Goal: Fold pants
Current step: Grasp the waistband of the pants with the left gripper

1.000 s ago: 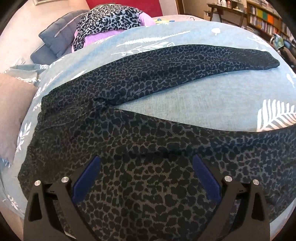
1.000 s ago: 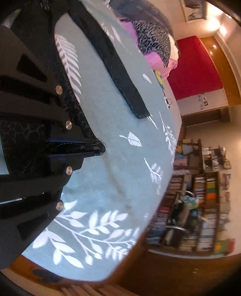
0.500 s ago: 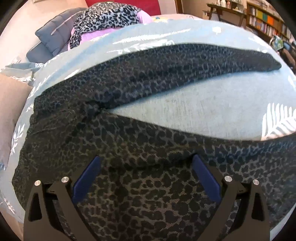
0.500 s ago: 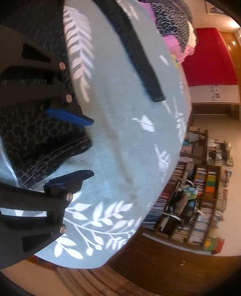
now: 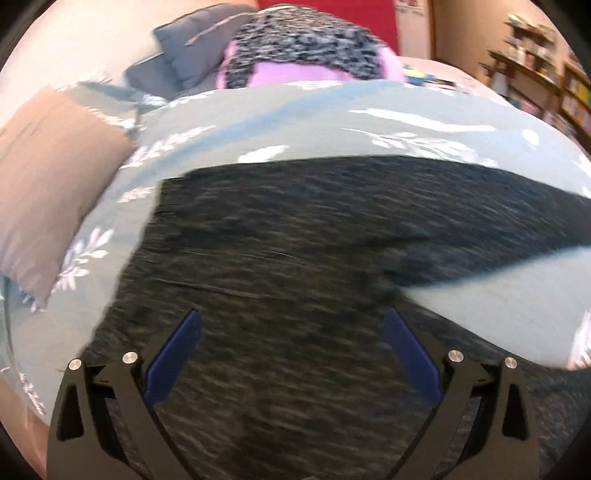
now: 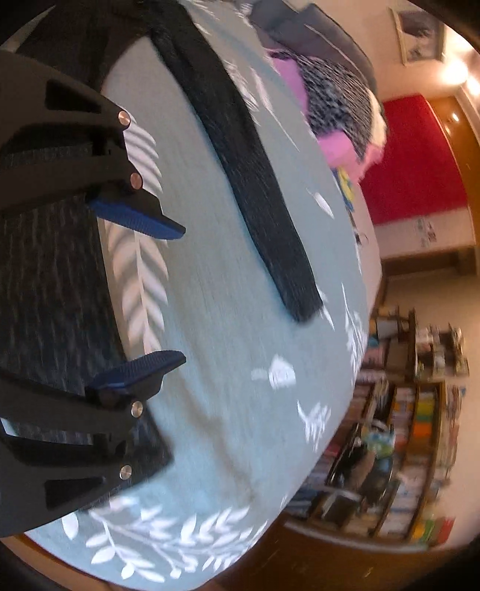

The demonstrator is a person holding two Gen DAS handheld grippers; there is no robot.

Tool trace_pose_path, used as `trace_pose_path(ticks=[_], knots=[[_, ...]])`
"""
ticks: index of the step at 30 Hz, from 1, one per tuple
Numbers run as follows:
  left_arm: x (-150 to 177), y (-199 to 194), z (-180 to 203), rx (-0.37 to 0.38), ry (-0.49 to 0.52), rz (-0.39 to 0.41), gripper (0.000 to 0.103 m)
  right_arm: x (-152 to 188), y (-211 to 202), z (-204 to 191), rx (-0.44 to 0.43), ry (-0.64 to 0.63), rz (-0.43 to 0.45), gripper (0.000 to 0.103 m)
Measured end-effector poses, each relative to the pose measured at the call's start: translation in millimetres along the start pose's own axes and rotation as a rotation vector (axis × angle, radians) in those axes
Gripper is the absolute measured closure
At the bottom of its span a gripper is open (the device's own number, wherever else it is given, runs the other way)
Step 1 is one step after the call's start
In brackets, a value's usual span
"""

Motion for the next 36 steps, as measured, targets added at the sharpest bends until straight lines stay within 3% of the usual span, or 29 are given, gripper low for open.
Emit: trace_pose_path(ticks=[5,9,14,19,25,28,33,36], knots=[[-11,10,-56,-0.049,-0.051,0.012,0.005,14,7,-48,-0.042,-0.031,-0.041,0.038],[-20,21,-90,-0.039,-0.088,0.001,0.005,27,14,-77,-0.059,-0.036,-0.074,0.037],[-41,49,-142,-0.084,-0.136,0.005,0.005,42,22,-108,-0.073,-0.056,-0.116,0.037],[-57,82,-173,-0.080,-0.155,-0.017,0.005,51,29,-130,-0.076,-0.067,-0.153,0.036],[-70,129,-193,-0.042,-0.141,-0.053,0.005,62,36,-155,-0.140,-0.012,-0.257,0.036],[-72,150,-196,-0.001,-0.137,-0.080,0.005,63,35,-164,-0.146,-0.017,-0.268,0.036],[-76,173,-184,0.159,-0.109,-0.121,0.005,66,37,-185,-0.153,-0.052,-0.282,0.036],[-80,175,-176,0.194,-0.055,-0.106,0.007,72,41,-197,-0.158,-0.075,-0.304,0.036]])
Point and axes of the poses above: each gripper's, at about its wrist camera, not at the fingertips, and y roughly the way its jaws point, z to its right, x to its underside, the point moved 8 cm from there along y, roughly the way its jaws point, and after that the axes turned 9 degrees about y, right-handed, at the moved point
